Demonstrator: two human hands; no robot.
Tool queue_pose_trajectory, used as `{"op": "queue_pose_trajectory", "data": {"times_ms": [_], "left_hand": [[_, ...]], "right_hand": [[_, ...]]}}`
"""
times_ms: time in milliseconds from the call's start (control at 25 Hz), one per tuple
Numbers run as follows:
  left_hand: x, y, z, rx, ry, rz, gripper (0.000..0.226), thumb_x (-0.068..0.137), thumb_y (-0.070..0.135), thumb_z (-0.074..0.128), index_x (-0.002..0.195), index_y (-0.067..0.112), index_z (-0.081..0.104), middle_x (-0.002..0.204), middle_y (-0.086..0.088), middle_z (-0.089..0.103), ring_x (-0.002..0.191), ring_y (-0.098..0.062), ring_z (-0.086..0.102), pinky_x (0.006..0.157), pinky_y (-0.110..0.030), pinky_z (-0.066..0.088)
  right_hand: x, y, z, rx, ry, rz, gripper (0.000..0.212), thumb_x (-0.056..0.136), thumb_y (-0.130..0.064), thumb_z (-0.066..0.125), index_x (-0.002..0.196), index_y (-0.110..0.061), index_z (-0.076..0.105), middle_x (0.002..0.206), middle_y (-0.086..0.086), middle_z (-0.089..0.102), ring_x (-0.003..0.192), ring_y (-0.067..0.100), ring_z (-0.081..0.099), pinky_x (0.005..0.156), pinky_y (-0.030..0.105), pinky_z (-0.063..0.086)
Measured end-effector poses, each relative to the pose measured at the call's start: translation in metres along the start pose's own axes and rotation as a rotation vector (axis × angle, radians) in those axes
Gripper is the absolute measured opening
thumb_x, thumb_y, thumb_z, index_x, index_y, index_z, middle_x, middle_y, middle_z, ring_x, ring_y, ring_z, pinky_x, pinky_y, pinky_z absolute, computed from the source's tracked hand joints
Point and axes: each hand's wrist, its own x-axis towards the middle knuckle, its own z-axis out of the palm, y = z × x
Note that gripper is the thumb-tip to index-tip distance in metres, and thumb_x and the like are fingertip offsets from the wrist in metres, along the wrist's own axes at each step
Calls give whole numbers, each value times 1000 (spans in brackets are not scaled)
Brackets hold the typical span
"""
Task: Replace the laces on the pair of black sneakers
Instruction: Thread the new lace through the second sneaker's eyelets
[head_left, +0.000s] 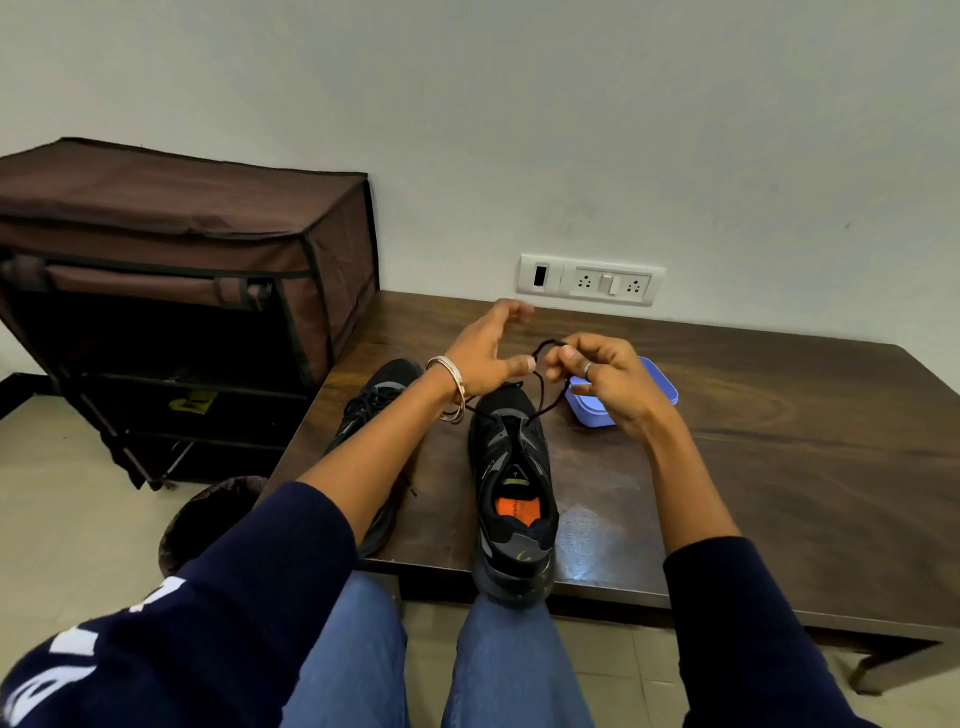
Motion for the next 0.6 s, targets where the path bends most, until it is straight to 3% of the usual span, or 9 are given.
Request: {"op": "queue_pose_trajectory", "data": {"times_ms": [80,160,200,280,400,480,520,600], "left_hand": [[-1,6,4,26,-52,90,57,83,13,70,135,16,48,136,-3,53,124,-10,47,103,-14,35],[-4,7,4,32,-40,54,22,88,15,67,109,11,67,104,-5,69,97,-11,62,90,-21,48],[-6,4,1,-9,-45,10,9,89,16,65,95,11,70,87,-4,70,83,-12,64,84,-28,52],[-15,-5,-7,-130,-56,-66,9,91,15,63,83,16,68,72,-2,69,68,-11,65,76,-32,55],[-28,-16,-28,-114,-8,-104,13,92,17,61,82,20,69,72,-5,68,63,-9,60,65,-24,52],[-33,-23,-39,-21,42,-119,14,92,22,62,81,23,70,75,-5,70,63,-6,59,67,-22,49],[-34,-27,-43,20,56,-131,14,91,23,63,80,24,70,74,-3,71,62,-2,59,70,-22,48],[-36,-31,-41,66,87,-162,12,90,25,65,79,25,71,72,1,70,63,1,60,74,-23,49]], "right_hand": [[1,0,3,-44,-81,-23,20,100,-2,45,93,-1,64,73,2,62,65,-1,60,65,9,47],[2,0,4,-35,-60,-22,21,100,-4,46,91,-7,65,70,-2,63,66,0,60,66,13,48],[2,3,2,-17,0,-1,22,101,-6,47,89,-9,65,71,-3,64,67,1,60,67,17,48],[2,15,-6,44,201,90,24,100,-11,49,85,-15,66,75,-2,66,71,4,62,67,26,44],[5,44,-24,239,583,341,21,94,-11,51,81,-16,67,75,2,65,68,11,60,66,30,38],[7,64,-32,351,812,499,19,91,-8,51,86,-6,69,78,6,64,63,13,57,60,28,37],[5,73,-32,284,874,562,19,90,-8,53,95,-1,70,84,7,65,69,15,59,61,28,41],[-1,82,-21,-101,853,598,27,90,-14,60,114,-6,67,108,6,66,103,25,58,86,39,47]]}}
